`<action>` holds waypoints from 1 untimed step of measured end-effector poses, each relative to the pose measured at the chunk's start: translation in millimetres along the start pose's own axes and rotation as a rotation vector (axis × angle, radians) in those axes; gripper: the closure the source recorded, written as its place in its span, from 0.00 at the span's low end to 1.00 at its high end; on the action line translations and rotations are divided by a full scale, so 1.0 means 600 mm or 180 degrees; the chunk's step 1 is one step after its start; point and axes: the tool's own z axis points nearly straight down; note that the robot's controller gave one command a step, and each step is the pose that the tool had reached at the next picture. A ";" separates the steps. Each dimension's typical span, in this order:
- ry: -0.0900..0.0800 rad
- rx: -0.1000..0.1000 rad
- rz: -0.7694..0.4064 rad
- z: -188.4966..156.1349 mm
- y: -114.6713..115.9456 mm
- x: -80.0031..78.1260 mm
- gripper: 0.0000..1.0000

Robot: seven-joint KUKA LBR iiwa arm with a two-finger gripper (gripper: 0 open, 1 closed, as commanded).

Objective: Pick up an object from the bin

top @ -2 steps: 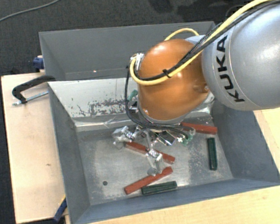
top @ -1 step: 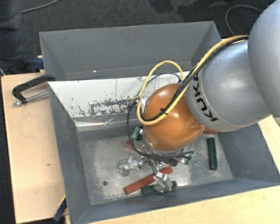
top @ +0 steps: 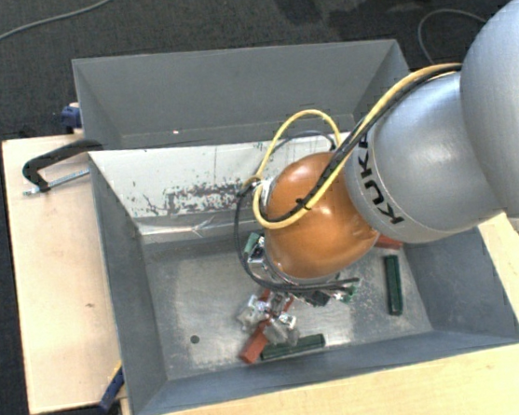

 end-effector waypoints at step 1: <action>-0.0032 0.0026 0.0044 -0.209 0.002 -0.035 1.00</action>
Offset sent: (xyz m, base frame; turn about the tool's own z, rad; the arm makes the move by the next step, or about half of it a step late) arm 0.0088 0.0150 0.1197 0.0127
